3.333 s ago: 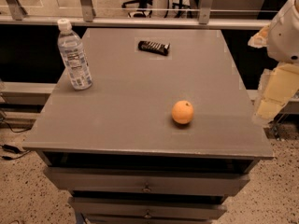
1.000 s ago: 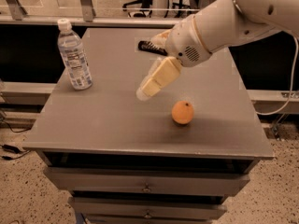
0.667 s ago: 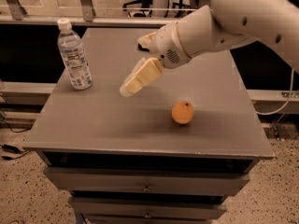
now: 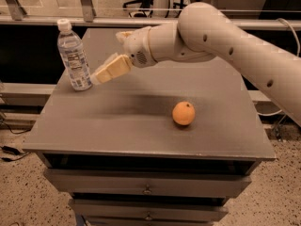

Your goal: Pick blue plastic bottle

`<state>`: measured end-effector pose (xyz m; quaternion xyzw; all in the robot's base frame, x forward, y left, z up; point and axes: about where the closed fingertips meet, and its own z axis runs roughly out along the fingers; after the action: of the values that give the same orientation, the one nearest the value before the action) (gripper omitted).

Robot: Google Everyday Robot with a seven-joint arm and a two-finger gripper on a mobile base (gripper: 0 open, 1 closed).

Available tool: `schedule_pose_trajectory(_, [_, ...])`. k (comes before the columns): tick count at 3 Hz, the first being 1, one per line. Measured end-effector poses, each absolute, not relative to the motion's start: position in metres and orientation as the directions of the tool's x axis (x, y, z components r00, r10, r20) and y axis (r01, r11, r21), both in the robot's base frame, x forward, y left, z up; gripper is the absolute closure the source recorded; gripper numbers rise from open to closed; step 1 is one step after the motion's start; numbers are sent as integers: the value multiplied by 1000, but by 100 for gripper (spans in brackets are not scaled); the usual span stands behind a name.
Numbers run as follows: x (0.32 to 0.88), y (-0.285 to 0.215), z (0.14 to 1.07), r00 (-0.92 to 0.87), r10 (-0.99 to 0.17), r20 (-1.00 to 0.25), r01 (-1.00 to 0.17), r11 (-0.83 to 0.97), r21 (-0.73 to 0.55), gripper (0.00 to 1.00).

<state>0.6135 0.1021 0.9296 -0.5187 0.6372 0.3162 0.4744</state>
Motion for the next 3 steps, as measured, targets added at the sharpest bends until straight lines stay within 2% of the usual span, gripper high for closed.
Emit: schedule_pose_trajectory(3, [648,188,926,22,-156,-988,-972,226,-58,0])
